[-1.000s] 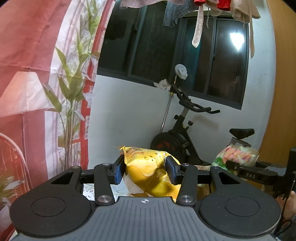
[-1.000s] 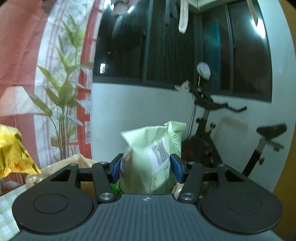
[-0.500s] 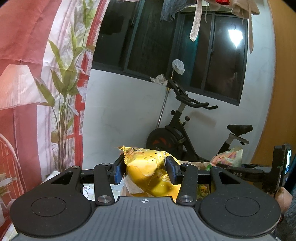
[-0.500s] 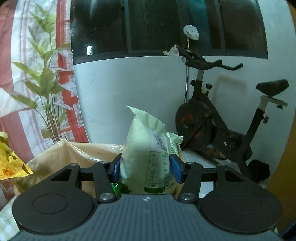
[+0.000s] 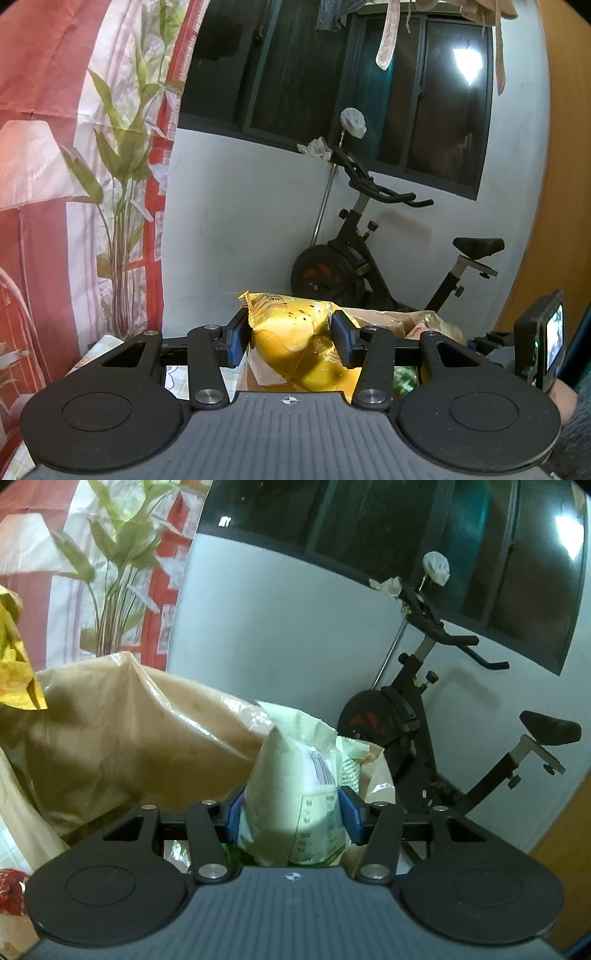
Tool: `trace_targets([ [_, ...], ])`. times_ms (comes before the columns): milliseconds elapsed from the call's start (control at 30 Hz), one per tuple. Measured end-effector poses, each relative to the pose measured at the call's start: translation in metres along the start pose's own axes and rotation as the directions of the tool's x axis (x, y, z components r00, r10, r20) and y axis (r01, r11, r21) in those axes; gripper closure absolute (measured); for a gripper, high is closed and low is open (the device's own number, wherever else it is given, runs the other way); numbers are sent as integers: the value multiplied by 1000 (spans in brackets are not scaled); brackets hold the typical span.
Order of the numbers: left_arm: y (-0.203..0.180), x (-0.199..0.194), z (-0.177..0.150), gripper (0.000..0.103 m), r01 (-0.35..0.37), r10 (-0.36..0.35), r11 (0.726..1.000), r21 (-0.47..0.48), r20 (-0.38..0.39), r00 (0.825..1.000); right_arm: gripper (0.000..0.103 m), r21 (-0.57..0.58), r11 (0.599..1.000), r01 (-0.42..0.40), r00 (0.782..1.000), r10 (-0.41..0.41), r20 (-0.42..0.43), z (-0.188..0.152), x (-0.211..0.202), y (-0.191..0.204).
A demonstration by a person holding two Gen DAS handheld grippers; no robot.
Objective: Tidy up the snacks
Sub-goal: 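Lift both bags over the lined box and open the right gripper inside, then open the left gripper to drop the yellow chip bag into the box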
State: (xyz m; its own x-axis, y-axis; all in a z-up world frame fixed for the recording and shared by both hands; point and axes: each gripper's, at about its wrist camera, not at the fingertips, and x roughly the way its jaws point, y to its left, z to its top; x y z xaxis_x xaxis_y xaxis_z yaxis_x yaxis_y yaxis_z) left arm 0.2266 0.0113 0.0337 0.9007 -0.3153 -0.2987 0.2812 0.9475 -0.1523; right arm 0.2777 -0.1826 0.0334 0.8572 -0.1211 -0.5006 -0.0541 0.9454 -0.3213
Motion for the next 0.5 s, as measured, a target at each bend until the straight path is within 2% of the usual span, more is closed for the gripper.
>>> trace_targets([
  [133,-4,4,-1,54,7,-7,1000,10,-4,1000,39,39,998,-45,992,49,-113,6,6,-6],
  [167,-5,6,-1,54,7,-7,1000,12,-5,1000,33,39,998,-46,992,50,-115,6,4,-6],
  [233,-6,8,-1,53,6,-6,1000,16,-10,1000,31,49,998,-41,993,46,-104,5,-2,-9],
  [367,-6,15,0,53,7,-7,1000,20,-18,1000,35,128,988,-82,993,93,-76,7,-13,-20],
  [500,-11,29,6,53,-2,3,999,48,-19,1000,36,178,981,-78,994,90,-59,10,-20,-27],
])
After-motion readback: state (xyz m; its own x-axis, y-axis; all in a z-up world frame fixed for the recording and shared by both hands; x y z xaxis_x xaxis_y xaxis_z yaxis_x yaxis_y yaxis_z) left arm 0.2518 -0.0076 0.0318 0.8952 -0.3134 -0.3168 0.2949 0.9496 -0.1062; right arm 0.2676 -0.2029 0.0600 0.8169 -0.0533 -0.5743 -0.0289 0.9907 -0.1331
